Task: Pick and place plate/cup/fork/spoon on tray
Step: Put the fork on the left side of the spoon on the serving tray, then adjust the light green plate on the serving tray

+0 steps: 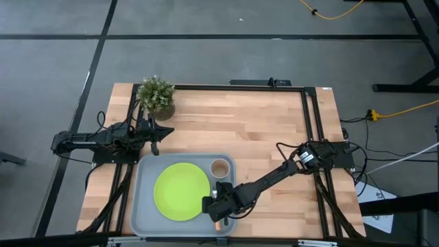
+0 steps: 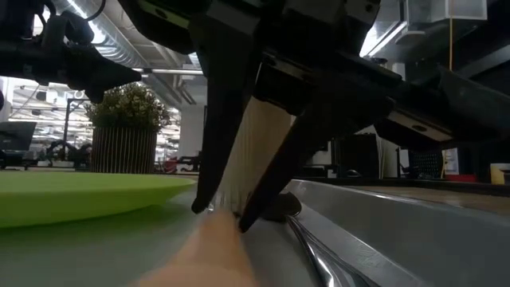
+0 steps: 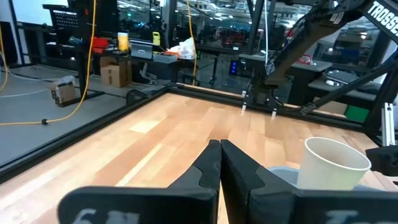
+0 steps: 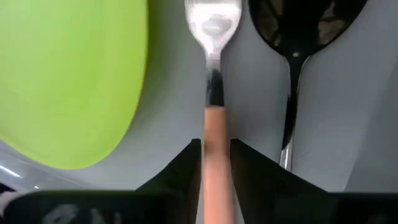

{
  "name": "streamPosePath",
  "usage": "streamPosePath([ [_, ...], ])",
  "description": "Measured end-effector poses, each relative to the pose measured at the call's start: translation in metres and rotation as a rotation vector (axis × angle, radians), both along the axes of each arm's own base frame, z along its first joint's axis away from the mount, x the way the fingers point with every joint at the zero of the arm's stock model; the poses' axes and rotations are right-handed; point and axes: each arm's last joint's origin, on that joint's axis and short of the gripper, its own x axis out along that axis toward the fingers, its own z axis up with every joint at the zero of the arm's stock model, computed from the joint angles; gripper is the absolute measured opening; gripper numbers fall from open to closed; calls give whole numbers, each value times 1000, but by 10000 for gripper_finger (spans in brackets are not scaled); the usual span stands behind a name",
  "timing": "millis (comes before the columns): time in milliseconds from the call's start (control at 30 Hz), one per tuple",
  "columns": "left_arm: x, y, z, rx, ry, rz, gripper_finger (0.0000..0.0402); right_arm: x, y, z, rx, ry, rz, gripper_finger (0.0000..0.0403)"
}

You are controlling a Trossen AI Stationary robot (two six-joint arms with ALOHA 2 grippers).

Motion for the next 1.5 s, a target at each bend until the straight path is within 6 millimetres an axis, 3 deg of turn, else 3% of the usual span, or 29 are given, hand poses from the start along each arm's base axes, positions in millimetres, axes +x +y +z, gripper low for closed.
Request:
streamPosePath([
  [400,0,0,0,3,-1,0,0,0,0,3,3,-8,2,91],
  [667,0,0,0,3,0,1,0,2,1,42,7,-83,86,91],
  [933,0,0,0,28,13,2,0,11,18,99,68,-261,474,92],
  [1033,0,0,0,-4,4,-2,0,10,31,115,-171,-444,677,92],
  [1167,1,-2,0,-72,-15,-86,0,1,49,120,-432,-598,1141,92],
  [1233,1,-4,-1,-63,-6,-144,0,-7,53,134,-565,-690,1327,92],
  [1367,1,-6,-2,-59,4,-209,0,-27,43,173,-756,-780,1602,92],
  [1500,1,-5,-1,-42,17,-182,0,-40,15,175,-767,-647,1696,92],
])
